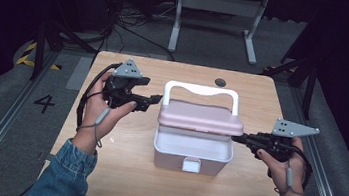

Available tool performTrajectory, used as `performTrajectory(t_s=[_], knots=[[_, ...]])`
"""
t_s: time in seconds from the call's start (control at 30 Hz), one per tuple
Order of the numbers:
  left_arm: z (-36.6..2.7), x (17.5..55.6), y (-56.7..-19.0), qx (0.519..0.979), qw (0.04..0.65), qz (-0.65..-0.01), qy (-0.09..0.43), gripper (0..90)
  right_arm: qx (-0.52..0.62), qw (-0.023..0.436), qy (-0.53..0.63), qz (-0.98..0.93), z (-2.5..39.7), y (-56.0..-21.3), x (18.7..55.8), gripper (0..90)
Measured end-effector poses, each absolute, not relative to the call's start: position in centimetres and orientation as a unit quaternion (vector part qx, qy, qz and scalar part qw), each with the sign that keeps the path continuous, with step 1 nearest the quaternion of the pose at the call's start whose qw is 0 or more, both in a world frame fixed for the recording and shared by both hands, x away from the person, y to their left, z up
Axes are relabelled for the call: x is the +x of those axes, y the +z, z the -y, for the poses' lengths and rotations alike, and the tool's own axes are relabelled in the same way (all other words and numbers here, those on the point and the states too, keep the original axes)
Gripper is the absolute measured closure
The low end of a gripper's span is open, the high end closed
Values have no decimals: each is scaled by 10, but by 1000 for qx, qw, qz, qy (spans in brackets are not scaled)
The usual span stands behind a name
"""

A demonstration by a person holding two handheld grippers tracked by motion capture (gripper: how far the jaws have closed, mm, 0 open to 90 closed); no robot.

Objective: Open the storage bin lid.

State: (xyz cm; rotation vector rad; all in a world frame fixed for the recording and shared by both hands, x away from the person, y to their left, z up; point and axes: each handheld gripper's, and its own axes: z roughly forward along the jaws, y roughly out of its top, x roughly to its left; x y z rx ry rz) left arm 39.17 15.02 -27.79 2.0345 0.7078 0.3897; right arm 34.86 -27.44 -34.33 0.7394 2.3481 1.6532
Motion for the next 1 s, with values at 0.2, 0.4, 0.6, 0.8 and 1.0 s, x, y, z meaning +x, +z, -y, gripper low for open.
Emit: performTrajectory(t_s=[0.2,0.4,0.6,0.8,1.0], knots=[[-162,377,-290,820,475,-270,171,278,250,89,556,-788,273,-342,348,900],[-166,365,-302,832,459,-265,163,257,253,93,558,-785,273,-341,347,900],[-159,362,-313,836,447,-263,181,218,257,97,561,-781,273,-340,347,900],[-146,362,-316,832,455,-258,184,204,257,94,563,-780,273,-339,348,900],[-134,365,-317,835,455,-246,188,202,256,92,566,-778,273,-339,348,900]])
